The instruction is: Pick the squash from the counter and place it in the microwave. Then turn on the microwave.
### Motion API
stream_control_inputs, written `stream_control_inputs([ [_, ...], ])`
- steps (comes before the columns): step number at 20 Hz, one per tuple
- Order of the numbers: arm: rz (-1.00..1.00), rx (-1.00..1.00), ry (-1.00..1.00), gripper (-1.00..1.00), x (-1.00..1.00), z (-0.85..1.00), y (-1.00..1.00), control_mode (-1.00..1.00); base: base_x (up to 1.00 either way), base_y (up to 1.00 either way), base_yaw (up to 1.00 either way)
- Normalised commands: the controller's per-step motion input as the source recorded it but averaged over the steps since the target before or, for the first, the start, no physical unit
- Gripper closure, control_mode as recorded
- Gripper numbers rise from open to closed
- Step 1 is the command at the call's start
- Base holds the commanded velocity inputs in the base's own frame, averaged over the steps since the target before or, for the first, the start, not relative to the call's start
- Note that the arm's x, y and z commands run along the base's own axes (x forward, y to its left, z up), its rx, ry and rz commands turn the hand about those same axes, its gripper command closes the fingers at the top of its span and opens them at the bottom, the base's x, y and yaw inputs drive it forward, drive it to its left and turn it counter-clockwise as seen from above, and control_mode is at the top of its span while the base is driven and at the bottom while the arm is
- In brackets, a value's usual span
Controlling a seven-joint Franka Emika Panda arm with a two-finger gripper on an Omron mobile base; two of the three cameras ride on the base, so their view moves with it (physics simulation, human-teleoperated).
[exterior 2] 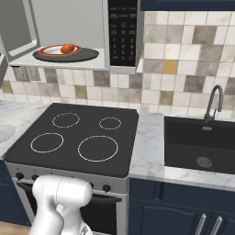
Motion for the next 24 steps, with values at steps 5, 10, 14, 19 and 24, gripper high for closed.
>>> stream_control_inputs([
  [5, 0.0, 0.0, -0.01, -1.0, 0.0, -0.04, 0.25, -1.0, 0.0, 0.0, 0.0],
  [10, 0.0, 0.0, -0.01, -1.0, 0.0, -0.03, 0.27, -1.0, 0.0, 0.0, 0.0],
  [14, 0.0, 0.0, -0.01, -1.0, 0.0, -0.02, 0.27, -1.0, 0.0, 0.0, 0.0],
  [19, 0.0, 0.0, 0.0, -1.0, 0.0, -0.02, 0.21, -1.0, 0.0, 0.0, 0.0],
  [24, -0.01, 0.0, 0.0, -1.0, 0.0, -0.01, 0.15, -1.0, 0.0, 0.0, 0.0],
])
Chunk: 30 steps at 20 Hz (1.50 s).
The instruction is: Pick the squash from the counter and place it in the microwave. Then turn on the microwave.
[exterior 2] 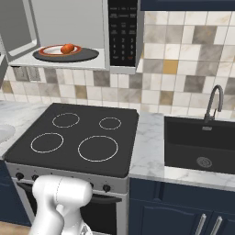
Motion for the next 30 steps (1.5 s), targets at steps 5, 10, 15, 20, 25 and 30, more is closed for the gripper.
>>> stream_control_inputs([
  [5, -0.02, 0.0, 0.0, -1.0, 0.02, -0.01, 0.16, -1.0, 0.0, 0.0, 0.0],
  [10, -0.01, 0.0, 0.0, -1.0, 0.02, -0.03, 0.13, -1.0, 0.0, 0.0, 0.0],
  [15, -0.05, 0.0, 0.0, -1.0, 0.05, -0.02, 0.06, -1.0, 0.0, 0.0, 0.0],
  [20, -0.09, 0.0, 0.0, -1.0, 0.16, -0.02, 0.08, -1.0, 0.0, 0.0, 0.0],
  [25, -0.1, 0.0, -0.01, -1.0, 0.16, -0.03, 0.04, -1.0, 0.0, 0.0, 0.0],
  [30, -0.11, 0.0, -0.04, -1.0, 0.14, -0.02, 0.0, -1.0, 0.0, 0.0, 0.0],
])
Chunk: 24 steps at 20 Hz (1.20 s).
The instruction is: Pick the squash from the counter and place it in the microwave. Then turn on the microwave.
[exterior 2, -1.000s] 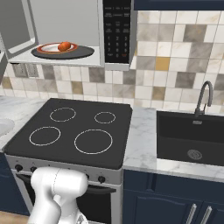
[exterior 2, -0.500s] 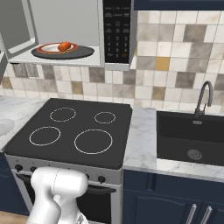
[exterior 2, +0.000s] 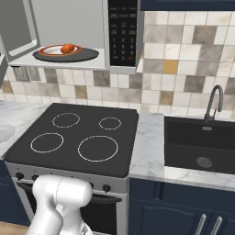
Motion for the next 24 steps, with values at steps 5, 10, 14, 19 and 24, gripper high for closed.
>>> stream_control_inputs([
  [5, -0.11, 0.0, -0.05, -1.0, 0.14, -0.02, 0.0, -1.0, 0.0, 0.0, 0.0],
  [10, -0.1, 0.01, -0.06, -1.0, 0.02, -0.05, 0.0, -1.0, 0.0, 0.0, 0.0],
  [14, -0.09, 0.0, -0.06, -1.0, 0.07, -0.03, 0.0, -1.0, 0.0, 0.0, 0.0],
  [19, -0.08, 0.0, -0.04, -1.0, 0.16, 0.0, 0.0, -1.0, 0.0, 0.0, 0.0],
  [24, -0.08, 0.0, -0.04, -1.0, 0.15, 0.0, 0.0, -1.0, 0.0, 0.0, 0.0],
])
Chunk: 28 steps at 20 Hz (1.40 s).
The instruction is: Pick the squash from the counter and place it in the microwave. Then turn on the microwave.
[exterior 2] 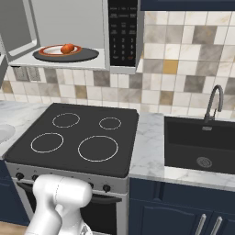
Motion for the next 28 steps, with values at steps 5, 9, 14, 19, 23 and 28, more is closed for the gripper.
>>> stream_control_inputs([
  [5, -0.08, 0.0, -0.04, -1.0, 0.15, 0.0, 0.0, -1.0, 0.0, 0.0, 0.0],
  [9, -0.06, 0.0, -0.04, -1.0, 0.12, 0.0, 0.0, -1.0, 0.0, 0.0, 0.0],
  [14, -0.04, 0.0, -0.03, -1.0, 0.08, 0.0, -0.13, -1.0, 0.0, 0.0, 0.0],
  [19, -0.01, 0.02, 0.0, -1.0, 0.17, 0.0, -0.36, -1.0, 0.0, 0.0, 0.0],
  [23, 0.0, 0.02, 0.0, -1.0, 0.19, 0.0, -0.41, -1.0, 0.0, 0.0, 0.0],
  [28, 0.0, 0.01, 0.0, -1.0, 0.28, 0.0, -0.33, -1.0, 0.0, 0.0, 0.0],
])
